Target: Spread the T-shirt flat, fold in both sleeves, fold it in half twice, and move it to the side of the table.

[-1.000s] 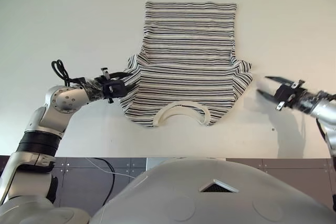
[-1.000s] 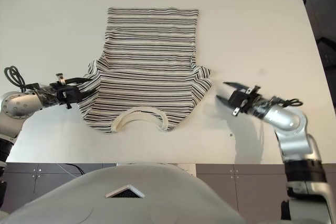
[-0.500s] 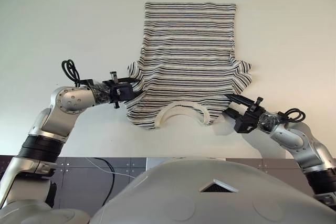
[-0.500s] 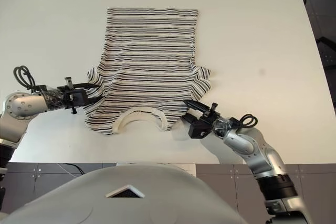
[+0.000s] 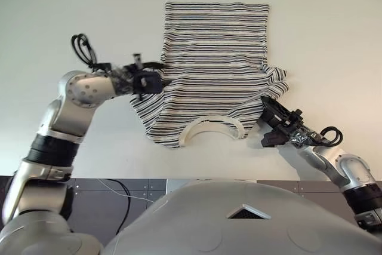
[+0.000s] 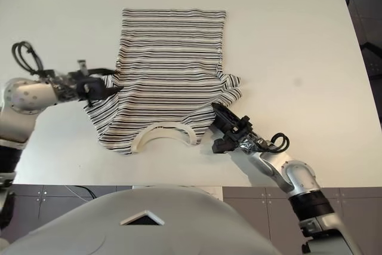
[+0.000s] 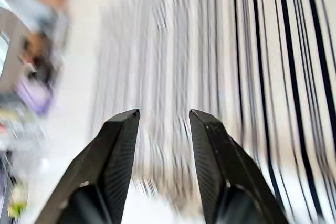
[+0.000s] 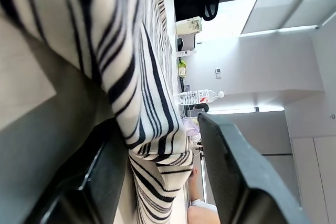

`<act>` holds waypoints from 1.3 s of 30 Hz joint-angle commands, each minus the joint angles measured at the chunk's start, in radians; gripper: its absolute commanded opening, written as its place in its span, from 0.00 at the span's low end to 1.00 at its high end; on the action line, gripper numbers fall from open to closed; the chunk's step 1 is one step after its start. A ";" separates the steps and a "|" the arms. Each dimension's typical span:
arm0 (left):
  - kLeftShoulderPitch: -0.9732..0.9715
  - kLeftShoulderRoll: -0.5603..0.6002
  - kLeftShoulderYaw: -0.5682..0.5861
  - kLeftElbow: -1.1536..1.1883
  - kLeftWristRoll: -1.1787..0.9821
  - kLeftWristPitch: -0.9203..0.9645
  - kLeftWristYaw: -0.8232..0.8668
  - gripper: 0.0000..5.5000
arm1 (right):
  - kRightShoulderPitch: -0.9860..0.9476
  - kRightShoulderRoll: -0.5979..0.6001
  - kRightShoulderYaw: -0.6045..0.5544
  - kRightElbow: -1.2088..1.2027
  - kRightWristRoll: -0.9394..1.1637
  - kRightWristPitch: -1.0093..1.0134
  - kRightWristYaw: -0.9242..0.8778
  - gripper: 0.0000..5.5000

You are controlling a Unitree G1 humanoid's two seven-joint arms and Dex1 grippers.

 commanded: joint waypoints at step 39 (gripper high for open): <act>0.130 -0.067 -0.218 0.265 0.244 -0.090 0.095 0.32 | -0.084 -0.038 -0.329 -0.338 0.546 0.028 0.296 0.41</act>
